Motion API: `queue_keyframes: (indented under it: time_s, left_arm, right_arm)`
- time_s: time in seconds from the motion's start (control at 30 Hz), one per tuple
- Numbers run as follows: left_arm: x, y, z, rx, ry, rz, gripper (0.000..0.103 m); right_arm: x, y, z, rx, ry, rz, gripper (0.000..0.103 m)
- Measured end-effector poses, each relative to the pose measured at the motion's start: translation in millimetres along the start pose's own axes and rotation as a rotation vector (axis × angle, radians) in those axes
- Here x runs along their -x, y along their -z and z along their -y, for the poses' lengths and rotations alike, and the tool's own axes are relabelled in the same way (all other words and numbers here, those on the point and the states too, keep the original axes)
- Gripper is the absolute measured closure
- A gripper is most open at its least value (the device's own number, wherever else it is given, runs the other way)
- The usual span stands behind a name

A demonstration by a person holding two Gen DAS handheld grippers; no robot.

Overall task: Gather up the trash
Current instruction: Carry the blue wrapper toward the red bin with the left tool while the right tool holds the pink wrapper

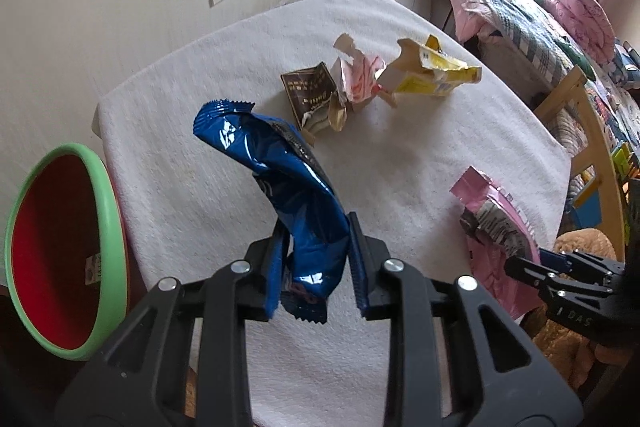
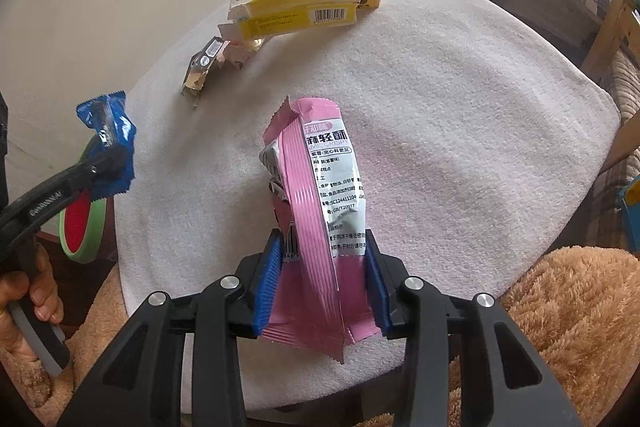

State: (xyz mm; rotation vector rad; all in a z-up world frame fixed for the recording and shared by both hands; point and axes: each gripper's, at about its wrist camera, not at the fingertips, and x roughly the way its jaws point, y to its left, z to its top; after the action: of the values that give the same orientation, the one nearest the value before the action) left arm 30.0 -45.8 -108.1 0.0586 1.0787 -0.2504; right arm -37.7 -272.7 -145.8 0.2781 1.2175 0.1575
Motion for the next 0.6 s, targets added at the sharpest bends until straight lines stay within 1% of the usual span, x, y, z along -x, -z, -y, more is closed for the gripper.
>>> queue_keyframes:
  time_s: [0.43,0.6]
  left_arm:
    - [3,5,-16,0.036,0.001,0.011,0.076]
    - [2,8,-23,0.052,0.003,0.003,0.075]
  right_arm:
    - [-1,1,-7,0.022,0.037,0.004,0.065]
    - [-2,0,-9,0.029,0.051,-0.001,0.065]
